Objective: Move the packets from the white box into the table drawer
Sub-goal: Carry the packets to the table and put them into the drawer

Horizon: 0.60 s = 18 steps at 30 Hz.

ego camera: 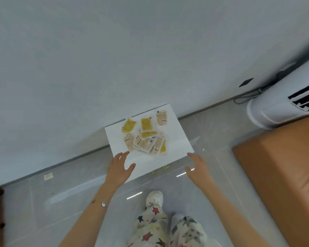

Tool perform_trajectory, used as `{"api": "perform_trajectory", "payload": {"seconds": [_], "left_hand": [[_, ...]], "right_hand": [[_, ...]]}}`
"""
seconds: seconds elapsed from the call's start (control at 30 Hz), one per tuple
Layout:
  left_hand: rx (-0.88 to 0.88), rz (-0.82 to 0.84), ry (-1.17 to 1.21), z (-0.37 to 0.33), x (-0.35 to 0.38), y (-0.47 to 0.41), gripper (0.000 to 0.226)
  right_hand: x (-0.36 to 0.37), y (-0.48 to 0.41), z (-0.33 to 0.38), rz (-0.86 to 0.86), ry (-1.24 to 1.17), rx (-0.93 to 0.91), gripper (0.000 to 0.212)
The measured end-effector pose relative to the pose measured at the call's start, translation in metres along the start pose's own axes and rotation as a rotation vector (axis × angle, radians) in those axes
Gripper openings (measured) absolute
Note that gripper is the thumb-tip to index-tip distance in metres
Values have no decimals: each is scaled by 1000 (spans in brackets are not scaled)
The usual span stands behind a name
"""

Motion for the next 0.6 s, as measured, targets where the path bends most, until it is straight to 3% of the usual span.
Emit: {"api": "perform_trajectory", "payload": {"seconds": [0.2,0.43,0.6], "left_hand": [[-185,0,143,33,45,-107,64],[-434,-211,453,84,98,-202,78],[-330,-281,357,93,99,-246,92]], "right_hand": [[46,-147,-8,-29,31,-11,64],[114,-302,-15,-25,74,-23,90],[155,-358,-6,-15,109,71,112]]}}
Point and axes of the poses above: each hand's wrist, its own y-axis away from the middle knuckle, its own x-axis out of the palm, z = x × y, the point moved 8 cm from there along -y, towards the middle knuckle, and after that the axes turned 9 degrees about -y, right-handed, at the moved point
